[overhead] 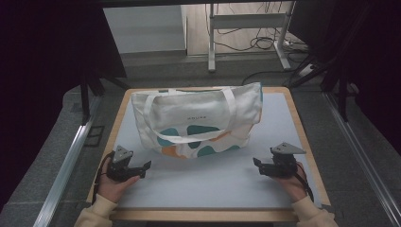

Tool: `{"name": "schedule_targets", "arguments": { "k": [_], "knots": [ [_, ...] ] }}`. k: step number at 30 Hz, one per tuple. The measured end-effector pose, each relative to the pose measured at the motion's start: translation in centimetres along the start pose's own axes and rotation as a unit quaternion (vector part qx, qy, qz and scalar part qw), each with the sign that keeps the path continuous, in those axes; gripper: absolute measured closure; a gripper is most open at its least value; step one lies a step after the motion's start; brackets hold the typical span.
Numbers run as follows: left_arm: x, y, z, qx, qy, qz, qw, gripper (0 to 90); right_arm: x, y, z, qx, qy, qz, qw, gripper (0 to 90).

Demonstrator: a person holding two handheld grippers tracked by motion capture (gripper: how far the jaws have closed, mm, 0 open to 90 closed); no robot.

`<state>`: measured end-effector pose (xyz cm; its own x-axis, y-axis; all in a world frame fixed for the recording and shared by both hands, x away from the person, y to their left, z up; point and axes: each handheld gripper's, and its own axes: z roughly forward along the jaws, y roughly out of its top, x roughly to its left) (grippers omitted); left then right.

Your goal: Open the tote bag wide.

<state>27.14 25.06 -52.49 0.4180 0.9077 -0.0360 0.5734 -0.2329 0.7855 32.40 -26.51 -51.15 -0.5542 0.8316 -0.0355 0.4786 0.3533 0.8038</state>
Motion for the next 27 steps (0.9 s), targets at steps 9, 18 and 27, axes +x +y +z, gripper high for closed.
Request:
{"name": "schedule_targets", "arguments": {
  "k": [9, 18, 27],
  "knots": [
    [0.03, -0.64, -0.45, 0.002, 0.003, -0.002, 1.0, 16.9, 0.5, 0.73, -0.25, -0.01, 0.002, -0.013, 0.9999, 21.7],
    [0.47, -0.63, -0.61, 0.0, 0.0, -0.017, 0.9998, 17.5, 0.46, 0.65, 0.17, -0.001, 0.008, -0.018, 0.9998, 22.8],
    [0.52, -0.14, -0.24, -0.003, -0.017, -0.02, 0.9996, 19.5, 0.03, 0.38, -0.69, -0.009, 0.002, -0.006, 0.9999, 23.8]
  ]
}}
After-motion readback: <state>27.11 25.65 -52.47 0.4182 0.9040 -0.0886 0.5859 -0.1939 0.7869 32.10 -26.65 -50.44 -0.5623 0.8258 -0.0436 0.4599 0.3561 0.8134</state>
